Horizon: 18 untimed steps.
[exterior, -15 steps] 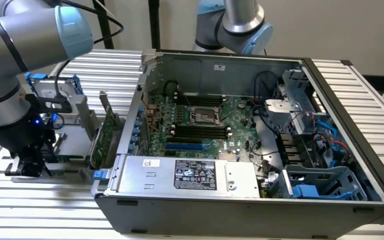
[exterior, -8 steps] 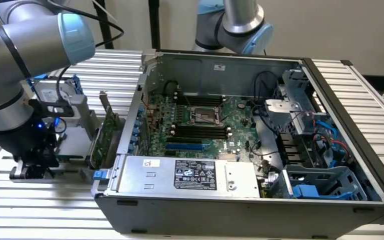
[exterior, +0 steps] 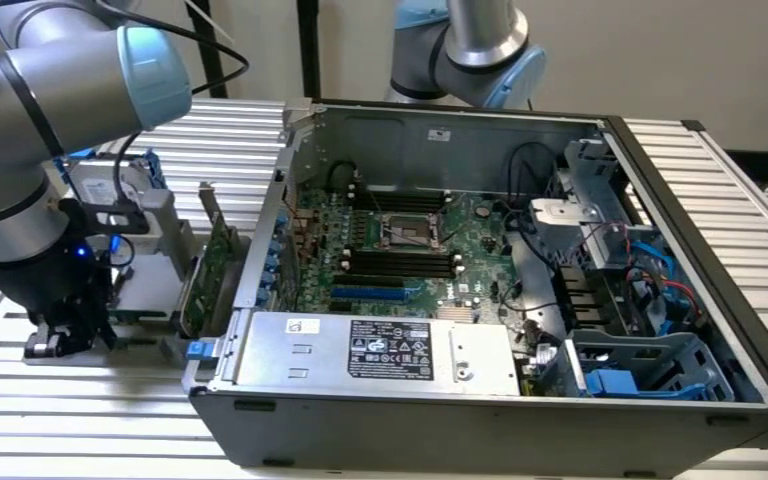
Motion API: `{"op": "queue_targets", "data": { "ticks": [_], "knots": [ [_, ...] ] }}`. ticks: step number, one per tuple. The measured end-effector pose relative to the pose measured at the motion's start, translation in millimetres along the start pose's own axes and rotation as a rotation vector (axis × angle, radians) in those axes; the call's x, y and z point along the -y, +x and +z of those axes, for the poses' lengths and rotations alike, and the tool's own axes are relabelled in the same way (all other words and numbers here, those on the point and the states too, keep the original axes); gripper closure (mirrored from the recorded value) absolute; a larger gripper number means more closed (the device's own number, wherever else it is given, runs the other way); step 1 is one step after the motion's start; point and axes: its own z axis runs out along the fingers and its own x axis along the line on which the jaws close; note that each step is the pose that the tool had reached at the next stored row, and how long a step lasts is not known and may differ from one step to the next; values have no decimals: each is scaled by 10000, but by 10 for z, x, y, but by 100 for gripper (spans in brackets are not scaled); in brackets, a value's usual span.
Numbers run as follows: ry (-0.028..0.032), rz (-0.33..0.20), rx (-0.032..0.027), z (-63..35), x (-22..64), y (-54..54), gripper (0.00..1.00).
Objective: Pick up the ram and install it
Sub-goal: 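Pick up the ram and move it above insertion slot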
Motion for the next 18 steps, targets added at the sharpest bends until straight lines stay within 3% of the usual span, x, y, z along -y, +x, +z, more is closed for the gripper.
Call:
{"op": "queue_targets", "data": {
  "ticks": [18],
  "knots": [
    [0, 222, 6, 0, 0, 3, 100]
  ]
}}
